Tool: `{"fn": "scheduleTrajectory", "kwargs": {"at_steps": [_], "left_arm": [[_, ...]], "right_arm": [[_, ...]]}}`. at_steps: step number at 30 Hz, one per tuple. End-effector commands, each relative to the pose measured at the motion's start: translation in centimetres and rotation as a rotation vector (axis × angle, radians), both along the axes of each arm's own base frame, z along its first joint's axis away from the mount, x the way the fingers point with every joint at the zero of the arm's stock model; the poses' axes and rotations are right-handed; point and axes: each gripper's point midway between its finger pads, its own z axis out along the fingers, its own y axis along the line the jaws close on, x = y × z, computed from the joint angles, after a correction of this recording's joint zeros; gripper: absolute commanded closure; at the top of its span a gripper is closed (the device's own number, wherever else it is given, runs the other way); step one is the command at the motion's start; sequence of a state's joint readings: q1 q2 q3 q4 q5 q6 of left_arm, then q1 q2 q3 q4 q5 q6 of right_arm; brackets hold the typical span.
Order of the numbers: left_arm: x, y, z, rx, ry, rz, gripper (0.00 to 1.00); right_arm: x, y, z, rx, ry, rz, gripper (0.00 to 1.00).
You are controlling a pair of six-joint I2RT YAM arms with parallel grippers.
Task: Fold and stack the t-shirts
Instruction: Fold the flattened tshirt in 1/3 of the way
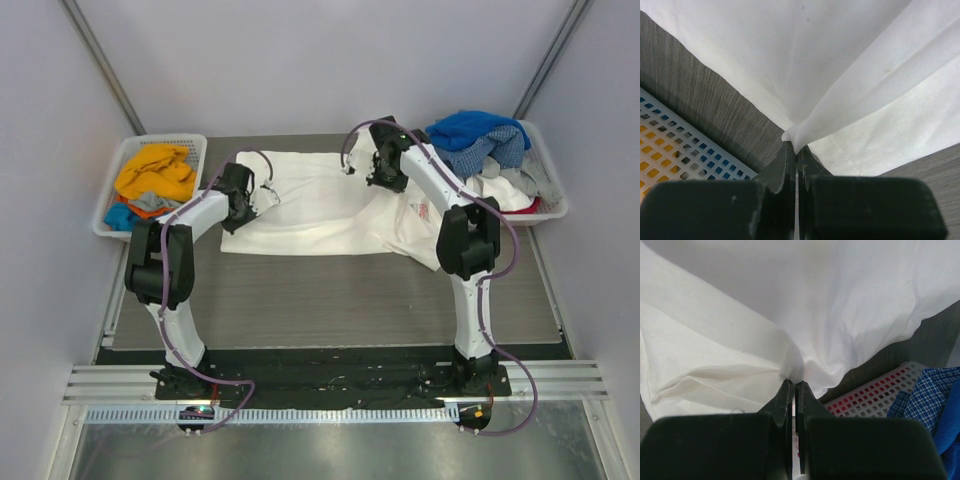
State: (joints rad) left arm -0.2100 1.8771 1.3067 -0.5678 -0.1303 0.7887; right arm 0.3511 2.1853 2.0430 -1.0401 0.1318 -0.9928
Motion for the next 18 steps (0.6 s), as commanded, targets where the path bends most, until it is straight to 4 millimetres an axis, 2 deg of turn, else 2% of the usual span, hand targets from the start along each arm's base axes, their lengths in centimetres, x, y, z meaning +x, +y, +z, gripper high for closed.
{"fn": "scheduleTrajectory", "kwargs": {"at_steps": [1, 5, 8, 9, 12, 16, 18], "left_arm": [[1.8, -0.3, 1.0, -0.008, -0.066, 0.012, 1.00], [2.1, -0.3, 0.9, -0.007, -0.079, 0.030, 1.00], [2.6, -0.1, 0.9, 0.003, -0.102, 0.049, 1.00], [2.6, -0.1, 0.9, 0.005, -0.107, 0.051, 1.00], [3.1, 0.0, 1.3, 0.012, -0.146, 0.068, 0.93], [3.7, 0.3, 1.9, 0.018, -0.201, 0.105, 0.80], [4.0, 0.4, 2.3, 0.019, -0.230, 0.130, 0.77]], "right_arm": [[2.5, 0.1, 1.9, 0.003, -0.102, -0.015, 0.99], [3.4, 0.3, 1.4, 0.003, -0.127, -0.037, 0.98], [3.9, 0.2, 1.3, 0.005, -0.150, -0.067, 0.92], [4.0, 0.0, 1.0, 0.000, -0.150, -0.077, 0.87], [4.4, -0.2, 1.1, -0.001, -0.177, -0.113, 0.75], [4.1, -0.8, 0.8, -0.003, -0.204, -0.171, 0.66], [4.4, -1.1, 1.2, 0.011, -0.251, -0.214, 0.60]]}}
